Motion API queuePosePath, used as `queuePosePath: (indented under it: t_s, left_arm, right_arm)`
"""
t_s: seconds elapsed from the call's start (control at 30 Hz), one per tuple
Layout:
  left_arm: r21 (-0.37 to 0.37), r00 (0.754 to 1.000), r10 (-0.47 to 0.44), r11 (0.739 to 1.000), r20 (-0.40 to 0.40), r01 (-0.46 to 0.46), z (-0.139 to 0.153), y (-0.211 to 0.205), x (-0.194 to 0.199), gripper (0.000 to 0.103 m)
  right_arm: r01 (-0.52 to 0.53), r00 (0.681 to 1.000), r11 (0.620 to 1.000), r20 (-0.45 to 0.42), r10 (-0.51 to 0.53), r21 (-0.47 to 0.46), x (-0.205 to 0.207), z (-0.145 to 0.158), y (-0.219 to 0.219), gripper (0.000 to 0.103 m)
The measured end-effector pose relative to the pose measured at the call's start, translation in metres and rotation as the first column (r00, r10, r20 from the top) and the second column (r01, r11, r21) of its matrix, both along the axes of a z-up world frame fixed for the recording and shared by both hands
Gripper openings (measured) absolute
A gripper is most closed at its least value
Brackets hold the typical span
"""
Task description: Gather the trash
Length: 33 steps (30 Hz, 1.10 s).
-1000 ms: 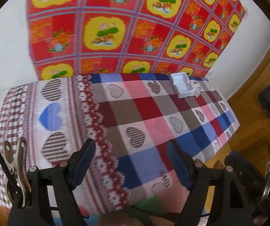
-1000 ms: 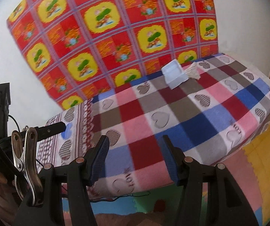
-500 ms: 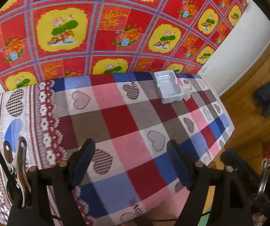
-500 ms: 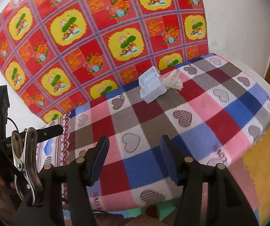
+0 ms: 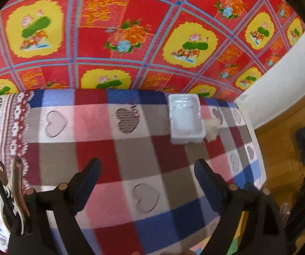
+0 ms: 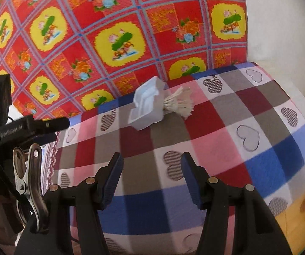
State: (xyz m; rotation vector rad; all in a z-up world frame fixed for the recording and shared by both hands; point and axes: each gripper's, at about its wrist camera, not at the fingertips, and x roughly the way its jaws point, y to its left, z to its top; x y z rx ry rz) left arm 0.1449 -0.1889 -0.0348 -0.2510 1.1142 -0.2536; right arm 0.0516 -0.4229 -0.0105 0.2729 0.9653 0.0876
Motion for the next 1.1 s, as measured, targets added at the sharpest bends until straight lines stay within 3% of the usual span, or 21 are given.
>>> queuePosePath:
  t_s: [0.2, 0.57, 0.73, 1.1]
  left_arm:
    - [0.031, 1.0, 0.005, 1.0, 0.006, -0.005, -0.01, -0.043, 0.025, 0.097]
    - [0.06, 0.988, -0.131, 0.989, -0.085, 0.136, -0.05, -0.11, 0.079, 0.098]
    - [0.073, 0.981, -0.137, 0.986, -0.14, 0.148, -0.071, -0.126, 0.101, 0.098]
    - [0.121, 0.975, -0.139, 0.979, -0.173, 0.161, -0.099, -0.145, 0.118, 0.098]
  right_arm:
    - [-0.027, 0.999, 0.999, -0.032, 0.028, 0.039, 0.016, -0.017, -0.035, 0.057]
    - [-0.032, 0.995, 0.993, -0.09, 0.042, 0.111, 0.037, -0.049, -0.079, 0.057]
    - [-0.038, 0.995, 0.992, -0.091, 0.05, 0.124, 0.048, -0.053, -0.088, 0.057]
    - [-0.043, 0.992, 0.989, -0.114, 0.06, 0.143, 0.062, -0.068, -0.107, 0.057]
